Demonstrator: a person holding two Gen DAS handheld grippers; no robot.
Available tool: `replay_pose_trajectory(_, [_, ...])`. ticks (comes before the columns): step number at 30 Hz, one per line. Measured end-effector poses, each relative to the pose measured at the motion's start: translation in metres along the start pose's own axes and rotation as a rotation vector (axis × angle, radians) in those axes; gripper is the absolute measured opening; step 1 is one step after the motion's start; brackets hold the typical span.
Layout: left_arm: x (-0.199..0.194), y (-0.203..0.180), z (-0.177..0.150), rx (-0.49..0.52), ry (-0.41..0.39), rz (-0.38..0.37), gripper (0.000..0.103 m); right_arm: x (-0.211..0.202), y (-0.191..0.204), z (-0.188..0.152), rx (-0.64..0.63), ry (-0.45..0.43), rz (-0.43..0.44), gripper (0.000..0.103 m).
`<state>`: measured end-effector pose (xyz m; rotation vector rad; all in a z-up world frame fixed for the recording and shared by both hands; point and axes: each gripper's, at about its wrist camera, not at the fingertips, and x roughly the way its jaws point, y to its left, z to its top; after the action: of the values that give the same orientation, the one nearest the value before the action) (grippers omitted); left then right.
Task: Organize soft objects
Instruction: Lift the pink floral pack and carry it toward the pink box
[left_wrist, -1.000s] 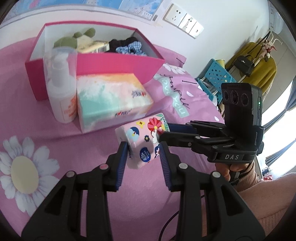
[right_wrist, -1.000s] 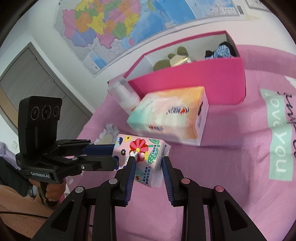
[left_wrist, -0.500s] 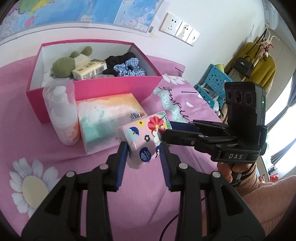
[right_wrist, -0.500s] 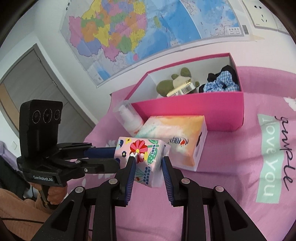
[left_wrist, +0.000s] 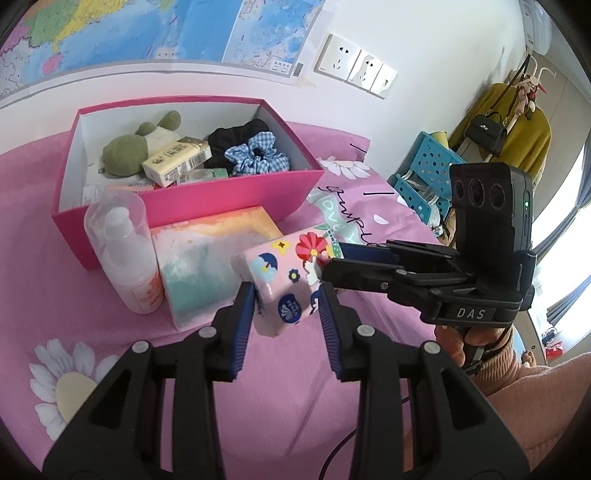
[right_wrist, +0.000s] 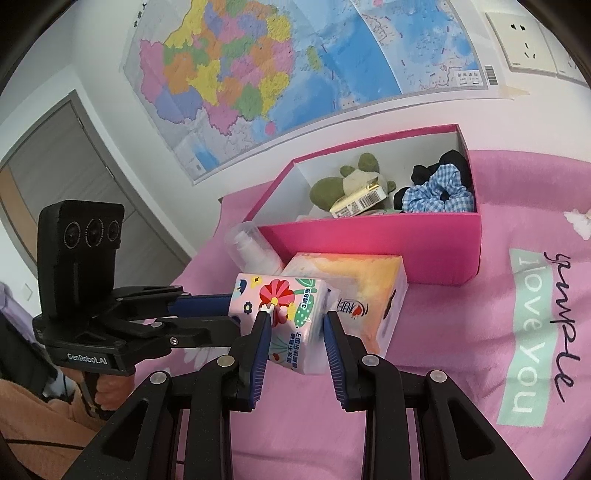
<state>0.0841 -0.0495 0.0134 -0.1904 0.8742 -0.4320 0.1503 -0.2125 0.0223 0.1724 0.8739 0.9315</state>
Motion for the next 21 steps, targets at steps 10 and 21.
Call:
replay_pose_trajectory(10, [0.001,0.0,0.007,0.009,-0.009,0.002,0.037,-0.005,-0.001,0.0,0.002,-0.016,-0.006,0.031])
replay_pose_trajectory(21, [0.001,0.003,0.018,0.014,-0.023,0.004,0.037,-0.008,0.001,0.007,-0.005,-0.037,-0.019,0.031])
